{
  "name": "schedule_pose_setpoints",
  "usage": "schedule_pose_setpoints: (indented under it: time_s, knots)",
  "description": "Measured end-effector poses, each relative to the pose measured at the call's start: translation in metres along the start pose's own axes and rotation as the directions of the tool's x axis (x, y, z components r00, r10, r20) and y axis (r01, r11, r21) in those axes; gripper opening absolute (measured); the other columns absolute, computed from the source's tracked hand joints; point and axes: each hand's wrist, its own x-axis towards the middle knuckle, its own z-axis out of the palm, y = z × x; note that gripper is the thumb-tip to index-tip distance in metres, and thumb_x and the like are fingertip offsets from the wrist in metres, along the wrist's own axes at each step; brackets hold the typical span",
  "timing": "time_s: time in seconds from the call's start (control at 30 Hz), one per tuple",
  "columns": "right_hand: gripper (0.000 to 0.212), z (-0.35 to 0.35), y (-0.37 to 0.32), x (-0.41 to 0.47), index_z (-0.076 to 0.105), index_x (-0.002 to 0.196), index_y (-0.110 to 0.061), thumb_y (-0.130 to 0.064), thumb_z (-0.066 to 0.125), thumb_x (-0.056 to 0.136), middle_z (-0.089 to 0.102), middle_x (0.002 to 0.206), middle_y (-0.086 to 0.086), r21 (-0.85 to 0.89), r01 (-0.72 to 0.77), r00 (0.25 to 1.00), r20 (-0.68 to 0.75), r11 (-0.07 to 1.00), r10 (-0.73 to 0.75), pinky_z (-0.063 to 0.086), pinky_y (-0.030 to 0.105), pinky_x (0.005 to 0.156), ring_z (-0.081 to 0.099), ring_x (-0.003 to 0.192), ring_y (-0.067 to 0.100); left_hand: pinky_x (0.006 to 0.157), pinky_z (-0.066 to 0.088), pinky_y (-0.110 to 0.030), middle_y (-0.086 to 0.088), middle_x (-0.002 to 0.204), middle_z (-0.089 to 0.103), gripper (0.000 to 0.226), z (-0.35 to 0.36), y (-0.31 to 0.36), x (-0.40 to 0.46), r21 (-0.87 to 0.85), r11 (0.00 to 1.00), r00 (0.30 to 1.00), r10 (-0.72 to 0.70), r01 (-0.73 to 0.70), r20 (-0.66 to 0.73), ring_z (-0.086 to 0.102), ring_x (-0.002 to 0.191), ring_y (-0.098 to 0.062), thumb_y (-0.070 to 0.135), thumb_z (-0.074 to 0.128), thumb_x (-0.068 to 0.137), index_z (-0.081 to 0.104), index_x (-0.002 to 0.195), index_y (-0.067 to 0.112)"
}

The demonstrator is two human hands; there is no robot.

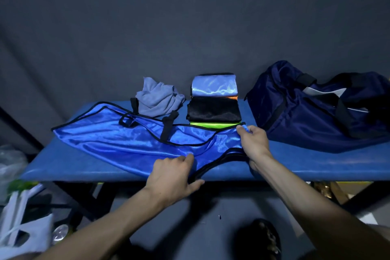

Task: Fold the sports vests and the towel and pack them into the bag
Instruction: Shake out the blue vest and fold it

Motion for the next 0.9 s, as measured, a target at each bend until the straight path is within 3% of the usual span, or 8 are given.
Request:
schedule_pose_setpoints:
  time_s: [0.13, 0.3, 0.4, 0.5, 0.57, 0.63, 0.77, 0.9]
  knots:
    - [0.045, 0.002, -0.008, 0.0, 0.034, 0.063, -0.022, -0.034, 0.065, 0.093, 0.034, 0.06, 0.002, 0.018, -0.001, 1.0, -0.024, 1.0, 0.001, 0.031, 0.036, 0.061, 0.034, 0.06, 0.022, 0.067, 0.036, -0.038, -0.004, 0.112, 0.065, 0.042, 0.005, 0.009, -0.001, 0.027, 1.0, 0.999, 0.003, -0.001, -0.049, 0.067, 0.099, -0.034, 0.052, 0.047, 0.092, 0.048, 0.118, 0.019]
    - [0.035, 0.001, -0.015, 0.0, 0.044, 0.07, -0.017, -0.033, 0.066, 0.092, 0.042, 0.066, 0.007, 0.029, -0.007, 1.0, -0.019, 1.0, 0.007, 0.035, 0.034, 0.062, 0.04, 0.061, 0.021, 0.069, 0.034, -0.038, -0.001, 0.115, 0.063, 0.025, -0.012, -0.001, -0.005, -0.021, 1.0, 0.999, 0.01, -0.009, 0.053, 0.063, 0.103, -0.034, 0.039, 0.047, 0.092, 0.047, 0.11, 0.022]
    - [0.026, -0.007, -0.016, -0.001, 0.052, 0.075, -0.014, -0.029, 0.066, 0.091, 0.046, 0.068, 0.008, 0.041, -0.011, 1.0, 0.016, 0.999, 0.01, 0.035, 0.034, 0.063, 0.043, 0.065, 0.021, 0.071, 0.043, -0.035, 0.004, 0.093, 0.067, 0.009, -0.023, -0.018, -0.007, -0.288, 0.954, 0.988, 0.117, -0.085, 0.096, 0.062, 0.087, -0.026, 0.035, 0.053, 0.085, 0.049, 0.09, 0.027]
    - [0.014, -0.021, -0.013, -0.007, 0.059, 0.081, -0.014, -0.023, 0.065, 0.089, 0.051, 0.071, 0.008, 0.041, -0.045, 0.999, 0.026, 0.998, 0.044, 0.036, 0.033, 0.064, 0.048, 0.068, 0.021, 0.07, 0.048, -0.027, 0.012, 0.072, 0.064, 0.016, -0.031, -0.033, -0.002, -0.629, 0.77, 0.955, 0.258, -0.11, 0.148, 0.057, 0.069, -0.004, 0.04, 0.063, 0.093, 0.061, 0.08, 0.03]
    - [0.012, -0.031, -0.009, -0.01, 0.06, 0.083, -0.013, -0.021, 0.065, 0.09, 0.051, 0.074, 0.008, 0.001, -0.062, 0.997, 0.037, 0.998, 0.062, 0.034, 0.033, 0.062, 0.048, 0.07, 0.021, 0.071, 0.051, -0.027, 0.012, 0.073, 0.067, 0.024, -0.026, -0.053, 0.012, -0.655, 0.752, 0.969, 0.209, -0.075, 0.129, 0.058, 0.068, 0.0, 0.045, 0.064, 0.096, 0.069, 0.086, 0.024]
    - [0.013, -0.041, -0.005, -0.013, 0.058, 0.084, -0.014, -0.023, 0.064, 0.091, 0.05, 0.074, 0.008, -0.067, -0.076, 0.996, 0.047, 0.995, 0.079, 0.034, 0.031, 0.055, 0.047, 0.069, 0.021, 0.078, 0.052, -0.034, 0.014, 0.08, 0.065, 0.02, -0.016, -0.079, 0.026, -0.537, 0.84, 0.986, 0.149, -0.084, 0.08, 0.059, 0.075, 0.0, 0.048, 0.065, 0.093, 0.069, 0.09, 0.028]
    - [0.021, -0.05, -0.001, -0.014, 0.05, 0.081, -0.014, -0.023, 0.063, 0.094, 0.043, 0.068, 0.009, -0.14, -0.084, 0.993, 0.07, 0.987, 0.094, 0.034, 0.021, 0.038, 0.043, 0.055, 0.02, 0.087, 0.049, -0.041, 0.012, 0.098, 0.052, 0.023, 0.001, -0.101, 0.039, -0.387, 0.92, 0.997, 0.077, -0.069, 0.006, 0.052, 0.095, -0.015, 0.048, 0.068, 0.087, 0.055, 0.098, 0.032]
    - [0.024, -0.049, -0.002, -0.011, 0.049, 0.078, -0.015, -0.025, 0.062, 0.095, 0.041, 0.065, 0.01, -0.166, -0.066, 0.991, 0.106, 0.984, 0.085, 0.036, 0.027, 0.04, 0.042, 0.05, 0.021, 0.077, 0.049, -0.04, 0.003, 0.095, 0.058, 0.033, -0.004, -0.091, 0.06, -0.635, 0.764, 0.978, -0.199, 0.114, -0.064, 0.057, 0.085, -0.021, 0.047, 0.071, 0.087, 0.05, 0.096, 0.023]
